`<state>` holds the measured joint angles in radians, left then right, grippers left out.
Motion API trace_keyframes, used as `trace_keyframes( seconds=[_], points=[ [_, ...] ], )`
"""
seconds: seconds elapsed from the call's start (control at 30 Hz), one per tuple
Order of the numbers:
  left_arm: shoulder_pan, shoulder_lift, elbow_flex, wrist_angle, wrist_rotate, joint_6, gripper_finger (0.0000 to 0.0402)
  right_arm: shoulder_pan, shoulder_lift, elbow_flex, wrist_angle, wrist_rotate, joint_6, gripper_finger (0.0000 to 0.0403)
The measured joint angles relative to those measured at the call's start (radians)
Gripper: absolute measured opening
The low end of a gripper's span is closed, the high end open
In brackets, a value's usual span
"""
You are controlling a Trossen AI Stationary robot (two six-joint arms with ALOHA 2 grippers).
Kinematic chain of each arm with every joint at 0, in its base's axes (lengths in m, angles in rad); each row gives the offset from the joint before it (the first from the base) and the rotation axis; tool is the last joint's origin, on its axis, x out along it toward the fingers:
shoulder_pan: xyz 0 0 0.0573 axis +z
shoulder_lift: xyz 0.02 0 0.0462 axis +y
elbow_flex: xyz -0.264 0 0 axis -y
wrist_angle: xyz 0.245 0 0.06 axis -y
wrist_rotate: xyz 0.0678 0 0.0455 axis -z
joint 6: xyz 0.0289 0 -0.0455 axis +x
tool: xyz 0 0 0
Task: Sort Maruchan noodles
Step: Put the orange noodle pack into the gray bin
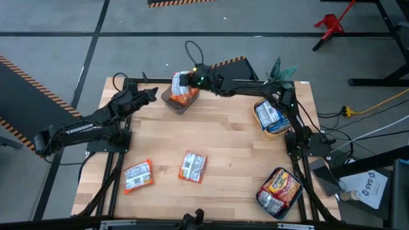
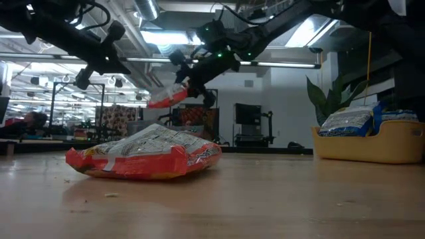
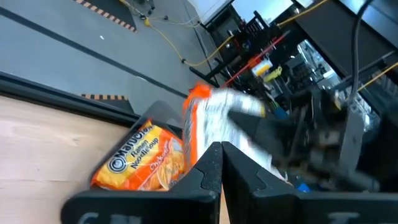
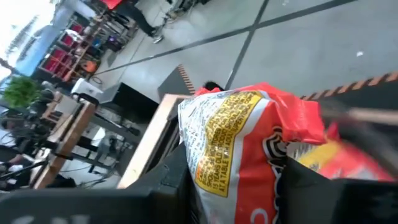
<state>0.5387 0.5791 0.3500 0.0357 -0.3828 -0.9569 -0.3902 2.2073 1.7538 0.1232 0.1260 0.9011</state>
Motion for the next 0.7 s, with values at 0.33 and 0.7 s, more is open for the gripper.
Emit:
trace_keyframes(
  seconds=[0.33, 0.7],
  points=[
    [0.014, 0.000, 0.000, 0.001, 0.000, 0.001, 0.0000, 0.034, 0.093, -0.002, 0.015, 0.235, 0.154, 0.0119],
    [0.014, 0.000, 0.000, -0.005, 0.001, 0.025, 0.0000, 0.022, 0.139, -0.002, 0.123, 0.214, 0.014, 0.0128]
  ],
)
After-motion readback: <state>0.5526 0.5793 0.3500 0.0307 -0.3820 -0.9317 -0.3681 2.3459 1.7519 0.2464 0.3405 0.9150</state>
